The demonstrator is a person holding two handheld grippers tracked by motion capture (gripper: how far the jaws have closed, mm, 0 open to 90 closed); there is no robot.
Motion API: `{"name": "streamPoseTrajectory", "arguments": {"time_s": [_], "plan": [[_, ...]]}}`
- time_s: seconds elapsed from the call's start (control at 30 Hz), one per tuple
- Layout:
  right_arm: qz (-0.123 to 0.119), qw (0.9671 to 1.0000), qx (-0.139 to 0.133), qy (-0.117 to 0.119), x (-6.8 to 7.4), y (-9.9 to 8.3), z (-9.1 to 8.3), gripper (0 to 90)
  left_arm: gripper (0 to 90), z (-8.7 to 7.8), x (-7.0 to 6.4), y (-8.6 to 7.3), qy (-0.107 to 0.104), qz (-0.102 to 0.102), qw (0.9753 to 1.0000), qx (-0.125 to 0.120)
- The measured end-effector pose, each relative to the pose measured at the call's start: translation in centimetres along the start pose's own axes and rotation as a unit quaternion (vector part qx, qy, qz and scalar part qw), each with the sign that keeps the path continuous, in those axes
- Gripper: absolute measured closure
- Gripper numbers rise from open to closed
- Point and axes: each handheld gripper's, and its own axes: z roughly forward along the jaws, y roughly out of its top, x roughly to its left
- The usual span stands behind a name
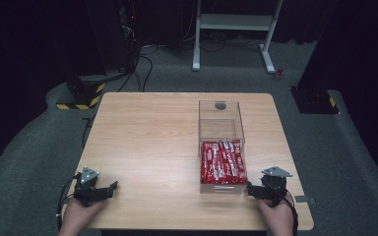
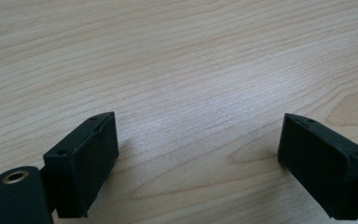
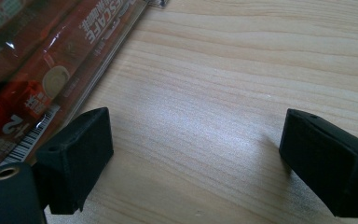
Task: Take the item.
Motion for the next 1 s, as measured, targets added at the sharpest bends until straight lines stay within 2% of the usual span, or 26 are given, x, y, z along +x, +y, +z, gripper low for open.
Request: {"name": "streamPoseTrajectory", "arguments": {"time_s": [0.57,1.0], "plan": [[0.001,1.0,-0.001,-0.001,0.04,-0.07,-0.06,9.4,12.7,-0.03,0.0,-0.01,0.0,0.0,1.0,0.001],[0.004,1.0,-0.001,-0.002,-0.09,-0.3,-0.3,10.0,15.5,-0.11,-0.18,-0.07,0.012,-0.011,0.9999,-0.003]]}}
